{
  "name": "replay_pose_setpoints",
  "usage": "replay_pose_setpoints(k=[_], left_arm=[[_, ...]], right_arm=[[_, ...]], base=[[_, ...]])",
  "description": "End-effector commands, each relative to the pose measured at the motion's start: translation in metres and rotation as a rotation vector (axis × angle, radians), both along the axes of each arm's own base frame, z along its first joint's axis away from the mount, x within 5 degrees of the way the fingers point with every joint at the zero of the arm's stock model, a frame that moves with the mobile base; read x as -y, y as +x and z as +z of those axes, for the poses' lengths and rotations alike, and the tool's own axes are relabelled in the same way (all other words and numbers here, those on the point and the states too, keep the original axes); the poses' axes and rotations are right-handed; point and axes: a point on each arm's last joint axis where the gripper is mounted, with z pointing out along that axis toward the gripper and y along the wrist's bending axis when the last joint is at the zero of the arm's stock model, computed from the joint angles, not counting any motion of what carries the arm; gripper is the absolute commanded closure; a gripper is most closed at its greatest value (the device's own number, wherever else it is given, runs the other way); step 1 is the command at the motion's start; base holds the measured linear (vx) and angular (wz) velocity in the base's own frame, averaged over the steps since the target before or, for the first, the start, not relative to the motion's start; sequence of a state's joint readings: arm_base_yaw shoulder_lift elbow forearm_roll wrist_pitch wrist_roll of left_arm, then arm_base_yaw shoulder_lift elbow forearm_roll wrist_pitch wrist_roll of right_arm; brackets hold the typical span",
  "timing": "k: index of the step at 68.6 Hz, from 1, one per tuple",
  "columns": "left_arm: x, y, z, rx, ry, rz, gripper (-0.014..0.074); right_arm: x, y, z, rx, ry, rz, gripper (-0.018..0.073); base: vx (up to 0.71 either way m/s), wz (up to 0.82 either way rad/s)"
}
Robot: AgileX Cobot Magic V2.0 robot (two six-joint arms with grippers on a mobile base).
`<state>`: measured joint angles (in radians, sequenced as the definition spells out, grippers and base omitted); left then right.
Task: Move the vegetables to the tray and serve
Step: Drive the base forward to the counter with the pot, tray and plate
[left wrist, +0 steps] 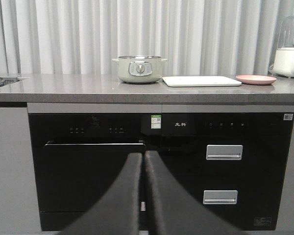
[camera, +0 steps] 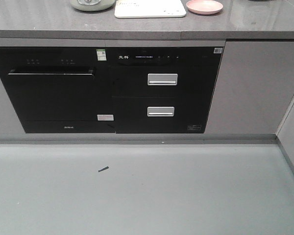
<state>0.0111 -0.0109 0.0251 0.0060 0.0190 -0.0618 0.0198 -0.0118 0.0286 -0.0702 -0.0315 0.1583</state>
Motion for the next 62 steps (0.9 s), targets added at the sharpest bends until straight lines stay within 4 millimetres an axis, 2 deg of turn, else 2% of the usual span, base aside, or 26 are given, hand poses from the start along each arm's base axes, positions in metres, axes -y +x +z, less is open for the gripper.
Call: replay_pose_setpoints(k=[1,62], left_arm=[[0.0000,-0.0014,0.0042,0.080,-0.011,-0.001,0.0603],[0.0000,-0.0014,0.0042,0.080,-0.011,-0.001,0.0603]], right_arm=[[-0.0001,-0.0009,0.0049,0.075,-0.002,-0.002,0.0568],[-0.0001,-0.0009,0.0049,0.075,-0.002,-0.002,0.0568]], base=[[0.21,-0.07],[0.18,-0.06]])
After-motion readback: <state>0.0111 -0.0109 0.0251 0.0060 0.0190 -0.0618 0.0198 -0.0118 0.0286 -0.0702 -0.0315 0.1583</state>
